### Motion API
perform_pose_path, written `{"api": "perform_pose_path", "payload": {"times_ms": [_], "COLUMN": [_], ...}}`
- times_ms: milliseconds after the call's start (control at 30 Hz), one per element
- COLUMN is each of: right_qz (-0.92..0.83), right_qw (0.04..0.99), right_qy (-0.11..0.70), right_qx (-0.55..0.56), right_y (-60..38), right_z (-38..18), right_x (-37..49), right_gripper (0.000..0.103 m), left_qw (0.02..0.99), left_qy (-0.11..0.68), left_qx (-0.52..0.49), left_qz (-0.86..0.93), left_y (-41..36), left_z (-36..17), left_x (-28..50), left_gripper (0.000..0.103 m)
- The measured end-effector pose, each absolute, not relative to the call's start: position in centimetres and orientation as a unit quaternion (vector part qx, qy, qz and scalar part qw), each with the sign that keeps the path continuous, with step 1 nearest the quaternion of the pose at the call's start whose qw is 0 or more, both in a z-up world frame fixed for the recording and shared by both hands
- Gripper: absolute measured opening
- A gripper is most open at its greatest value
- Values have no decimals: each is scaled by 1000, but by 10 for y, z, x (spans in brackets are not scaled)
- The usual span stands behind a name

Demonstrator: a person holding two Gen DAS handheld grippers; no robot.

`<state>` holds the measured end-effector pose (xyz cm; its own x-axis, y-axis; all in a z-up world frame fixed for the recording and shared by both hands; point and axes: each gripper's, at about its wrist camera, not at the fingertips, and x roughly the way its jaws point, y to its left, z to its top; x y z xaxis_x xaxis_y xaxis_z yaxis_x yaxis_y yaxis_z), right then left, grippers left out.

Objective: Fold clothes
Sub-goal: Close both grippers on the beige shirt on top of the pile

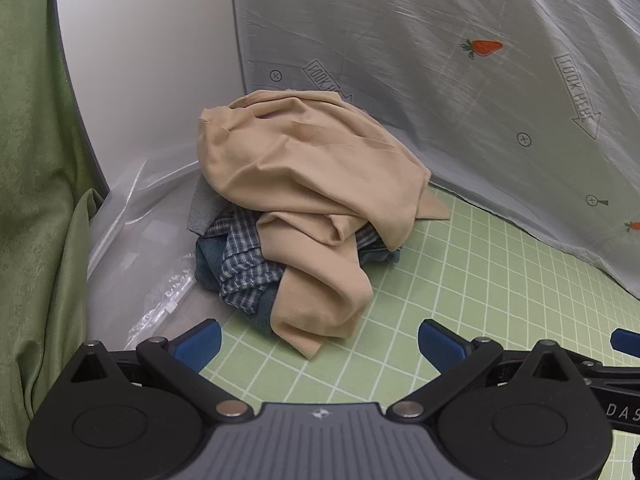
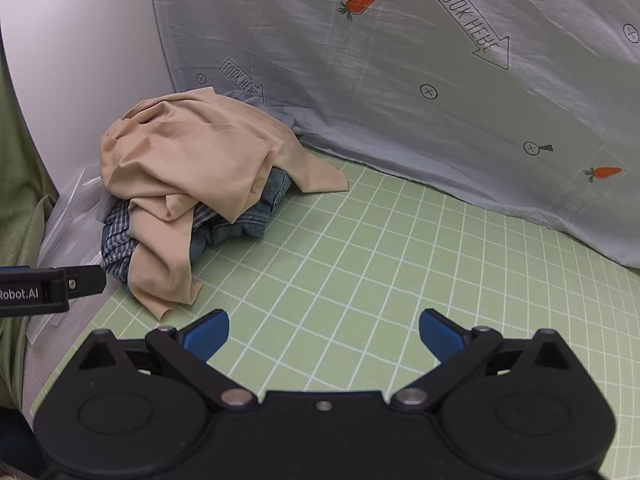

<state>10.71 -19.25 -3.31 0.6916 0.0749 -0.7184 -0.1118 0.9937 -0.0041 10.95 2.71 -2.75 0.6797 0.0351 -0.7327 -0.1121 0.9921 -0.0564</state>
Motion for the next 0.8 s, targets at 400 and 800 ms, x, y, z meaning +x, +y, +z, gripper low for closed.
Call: {"api": "perform_pose_path", "payload": {"times_ms": [400, 800], "right_qz": [70, 103], "right_qw": [921, 914], "right_qy": [384, 393], "right_qx": [-1, 20], "right_y": [-145, -102], "right_z": [-45, -72], "right_x": [245, 338], "right_gripper": [98, 93], "left_qw": [906, 896], "left_qy": [411, 422], "left_qx": [-61, -114], "left_qz": [83, 73], "left_y": [82, 116], "left_z": [-46, -58], "left_x": [233, 316], "left_gripper": [103, 103]}}
